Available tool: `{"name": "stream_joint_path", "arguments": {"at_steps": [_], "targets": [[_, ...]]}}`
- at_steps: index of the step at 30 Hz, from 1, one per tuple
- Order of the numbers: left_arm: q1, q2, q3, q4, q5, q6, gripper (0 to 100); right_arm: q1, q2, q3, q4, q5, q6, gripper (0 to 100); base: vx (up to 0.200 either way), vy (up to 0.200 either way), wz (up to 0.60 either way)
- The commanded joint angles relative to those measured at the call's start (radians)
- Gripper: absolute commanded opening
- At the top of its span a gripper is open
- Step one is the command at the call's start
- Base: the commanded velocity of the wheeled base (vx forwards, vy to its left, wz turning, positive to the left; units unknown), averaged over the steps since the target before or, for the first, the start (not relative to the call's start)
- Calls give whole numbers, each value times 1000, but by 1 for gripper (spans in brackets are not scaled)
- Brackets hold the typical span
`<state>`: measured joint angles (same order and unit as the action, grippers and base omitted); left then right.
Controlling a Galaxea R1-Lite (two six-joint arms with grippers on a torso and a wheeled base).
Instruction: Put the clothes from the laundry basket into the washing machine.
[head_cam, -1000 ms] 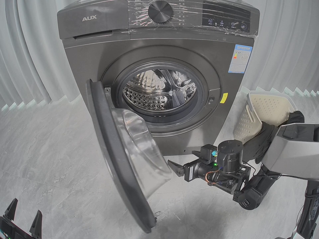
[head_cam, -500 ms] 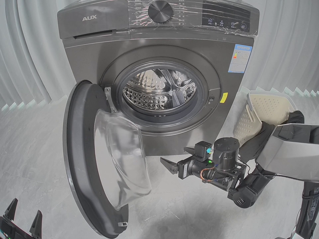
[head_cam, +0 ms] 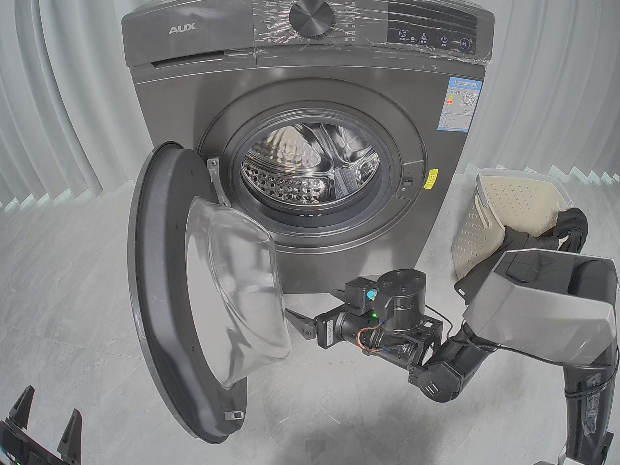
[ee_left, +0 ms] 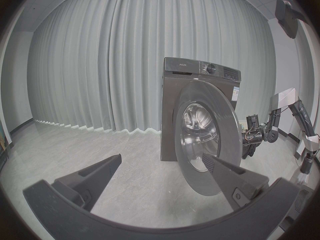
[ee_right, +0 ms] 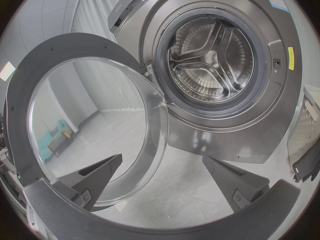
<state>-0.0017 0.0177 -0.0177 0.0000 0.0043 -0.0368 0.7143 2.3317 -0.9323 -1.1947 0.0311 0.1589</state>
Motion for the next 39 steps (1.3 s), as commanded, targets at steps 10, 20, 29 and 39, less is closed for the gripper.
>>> {"name": "stream_joint_path", "arguments": {"at_steps": [10,20,29,39], "targets": [[0,-16,18,0,-1,0,100,99,57,-72,-13,-3,11,100,0,0,0],[0,-16,18,0,0,0,100,80,78,-128,-9,-3,11,100,0,0,0],[0,-16,18,0,0,0,100,82,83,-158,-11,-3,14,100,0,0,0],[0,-16,18,0,0,-2,100,59,109,-171,-16,-66,21,100,0,0,0]]}}
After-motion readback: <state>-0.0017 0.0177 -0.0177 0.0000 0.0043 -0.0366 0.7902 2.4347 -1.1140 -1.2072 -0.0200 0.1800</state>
